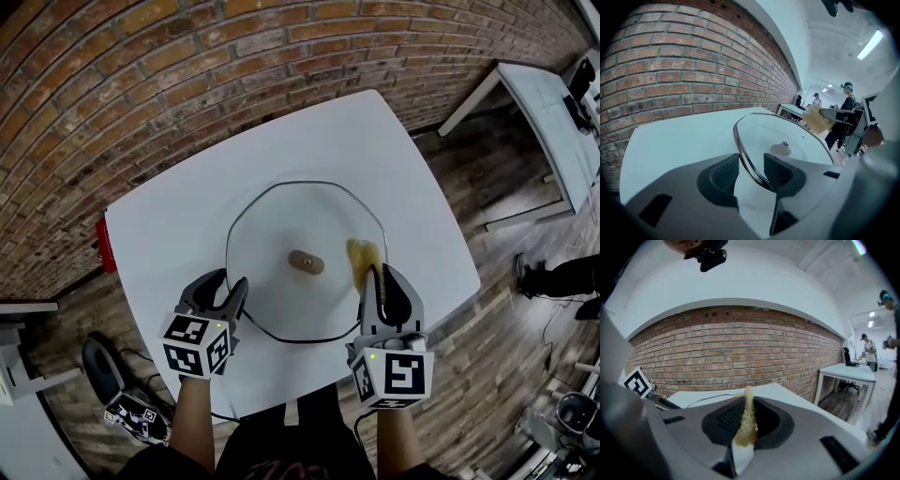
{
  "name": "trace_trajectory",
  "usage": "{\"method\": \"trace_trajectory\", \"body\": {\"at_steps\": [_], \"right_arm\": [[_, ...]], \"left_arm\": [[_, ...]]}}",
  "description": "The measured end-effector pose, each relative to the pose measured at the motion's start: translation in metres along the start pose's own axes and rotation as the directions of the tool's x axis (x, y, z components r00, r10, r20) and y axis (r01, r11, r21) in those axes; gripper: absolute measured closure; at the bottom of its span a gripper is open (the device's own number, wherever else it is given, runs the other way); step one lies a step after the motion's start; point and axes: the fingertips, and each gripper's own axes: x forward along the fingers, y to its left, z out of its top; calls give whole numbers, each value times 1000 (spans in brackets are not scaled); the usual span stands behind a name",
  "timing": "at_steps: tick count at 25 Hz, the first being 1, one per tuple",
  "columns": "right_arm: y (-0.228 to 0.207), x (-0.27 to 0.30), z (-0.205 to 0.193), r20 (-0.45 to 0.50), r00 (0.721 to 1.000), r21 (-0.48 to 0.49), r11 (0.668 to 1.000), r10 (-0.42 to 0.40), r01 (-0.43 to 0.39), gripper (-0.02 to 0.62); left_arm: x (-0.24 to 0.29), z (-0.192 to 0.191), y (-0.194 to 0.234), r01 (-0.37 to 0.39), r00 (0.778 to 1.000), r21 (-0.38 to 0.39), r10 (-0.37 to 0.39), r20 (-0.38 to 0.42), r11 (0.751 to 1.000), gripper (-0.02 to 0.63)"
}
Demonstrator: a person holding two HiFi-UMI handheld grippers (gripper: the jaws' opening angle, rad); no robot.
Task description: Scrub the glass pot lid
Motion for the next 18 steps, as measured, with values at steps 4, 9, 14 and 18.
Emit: {"method": "trace_trajectory", "body": {"at_steps": [4, 9, 14, 18], "right_arm": [[8, 6, 3, 0, 1000, 4, 1000, 18, -18, 538], [32, 20, 13, 4, 998, 2, 998, 70, -70, 538], [70, 40, 22, -4, 988, 13, 988, 154, -154, 538], [110, 60, 24, -29, 971, 30, 971, 237, -237, 538]], "left_arm": [[0, 0, -1, -8, 1000, -6, 8, 3, 1000, 446], [-1, 0, 0, -11, 1000, -11, 11, 2, 1000, 453], [-2, -2, -2, -11, 1000, -18, 11, 2, 1000, 453], [-2, -2, -2, -10, 1000, -23, 10, 2, 1000, 453]]}}
